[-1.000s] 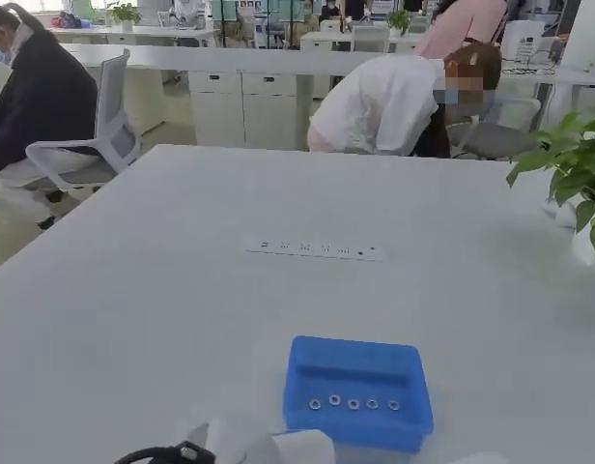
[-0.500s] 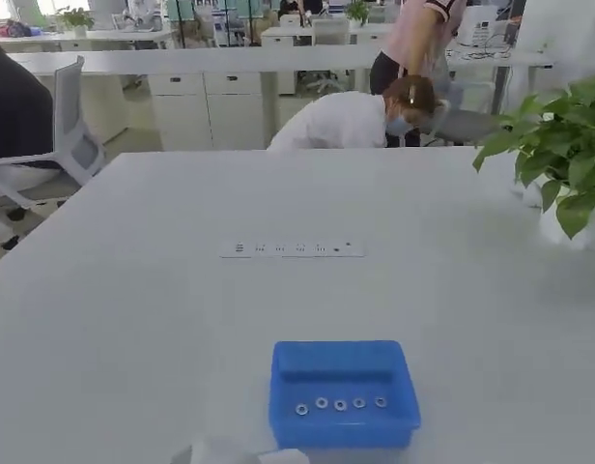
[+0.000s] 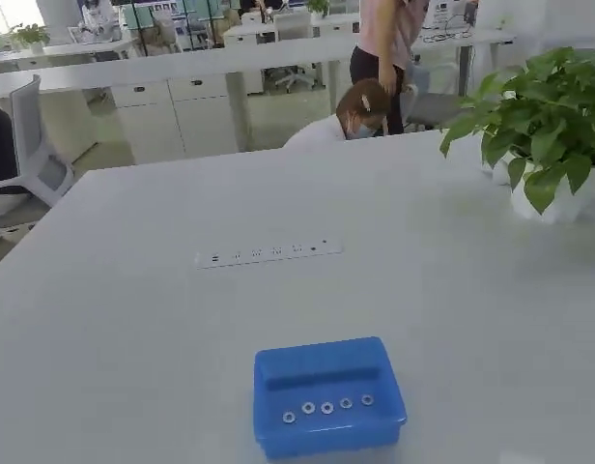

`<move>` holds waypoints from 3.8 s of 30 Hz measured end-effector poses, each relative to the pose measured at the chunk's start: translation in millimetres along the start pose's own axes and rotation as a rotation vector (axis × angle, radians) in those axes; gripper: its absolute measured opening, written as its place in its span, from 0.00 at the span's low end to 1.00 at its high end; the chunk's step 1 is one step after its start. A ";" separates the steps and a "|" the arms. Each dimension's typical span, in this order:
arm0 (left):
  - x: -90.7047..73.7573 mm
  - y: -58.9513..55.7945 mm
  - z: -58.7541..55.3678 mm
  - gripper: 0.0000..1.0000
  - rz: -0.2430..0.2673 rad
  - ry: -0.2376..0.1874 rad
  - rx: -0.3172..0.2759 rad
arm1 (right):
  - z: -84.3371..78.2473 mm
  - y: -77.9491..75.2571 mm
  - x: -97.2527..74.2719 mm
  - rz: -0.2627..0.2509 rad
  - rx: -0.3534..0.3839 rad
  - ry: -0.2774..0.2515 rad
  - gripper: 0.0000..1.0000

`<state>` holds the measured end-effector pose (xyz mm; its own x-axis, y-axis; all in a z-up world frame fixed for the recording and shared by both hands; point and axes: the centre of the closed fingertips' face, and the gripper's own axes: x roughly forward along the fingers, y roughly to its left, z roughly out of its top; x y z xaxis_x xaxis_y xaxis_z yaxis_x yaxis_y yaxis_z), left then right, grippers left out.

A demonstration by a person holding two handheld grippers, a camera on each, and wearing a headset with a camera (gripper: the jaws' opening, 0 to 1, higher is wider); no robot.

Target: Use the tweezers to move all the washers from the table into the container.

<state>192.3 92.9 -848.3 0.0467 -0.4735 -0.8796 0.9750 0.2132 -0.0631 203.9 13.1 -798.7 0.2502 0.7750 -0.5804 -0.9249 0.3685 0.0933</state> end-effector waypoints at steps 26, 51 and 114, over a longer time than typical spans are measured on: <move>15.6 11.0 -14.0 0.00 -0.057 0.112 -0.020 | -6.7 -57.3 -30.8 -0.201 0.404 -0.158 0.41; -5.2 11.7 -36.4 0.18 -0.014 0.300 -0.113 | -28.1 -51.3 -62.5 -0.274 0.363 -0.044 0.47; -197.5 78.8 -4.3 0.99 0.790 -0.945 -0.727 | 56.9 -89.5 -144.4 -0.580 0.314 -0.542 0.99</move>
<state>259.0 207.0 -681.6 0.9215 -0.3460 -0.1764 0.3130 0.9305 -0.1904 266.8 -102.5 -677.2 0.8363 0.5285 -0.1460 -0.5057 0.8463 0.1672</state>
